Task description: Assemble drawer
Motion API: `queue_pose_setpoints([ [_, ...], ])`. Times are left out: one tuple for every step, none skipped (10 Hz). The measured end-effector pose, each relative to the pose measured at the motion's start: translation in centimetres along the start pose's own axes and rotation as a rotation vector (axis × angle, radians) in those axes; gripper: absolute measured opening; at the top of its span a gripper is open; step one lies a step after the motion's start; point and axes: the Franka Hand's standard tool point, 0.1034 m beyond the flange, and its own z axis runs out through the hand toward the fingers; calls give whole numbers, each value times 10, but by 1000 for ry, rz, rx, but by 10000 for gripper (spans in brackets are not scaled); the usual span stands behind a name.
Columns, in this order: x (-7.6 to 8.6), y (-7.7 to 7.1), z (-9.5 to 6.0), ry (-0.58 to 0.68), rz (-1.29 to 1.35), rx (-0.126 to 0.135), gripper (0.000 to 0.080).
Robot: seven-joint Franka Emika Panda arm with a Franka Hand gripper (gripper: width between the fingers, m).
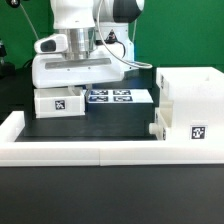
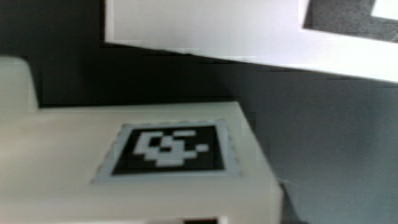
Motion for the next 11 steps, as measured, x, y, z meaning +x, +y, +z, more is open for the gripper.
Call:
queue_pose_setpoints([
  [5, 0, -11, -14, -13, 10, 42],
  [12, 0, -23, -3, -20, 5, 42],
  [18, -2, -31, 9, -16, 0, 42],
  [26, -9, -37, 25, -22, -4, 42],
  [34, -19, -38, 32, -28, -2, 42],
  [42, -29, -44, 25, -45, 6, 42],
  [55, -36, -54, 23, -64, 12, 42],
  [69, -42, -62, 30, -85, 16, 42],
  [81, -48, -64, 43, -105, 16, 42],
  [92, -53, -65, 53, -120, 19, 42],
  [104, -56, -64, 62, -135, 24, 42],
])
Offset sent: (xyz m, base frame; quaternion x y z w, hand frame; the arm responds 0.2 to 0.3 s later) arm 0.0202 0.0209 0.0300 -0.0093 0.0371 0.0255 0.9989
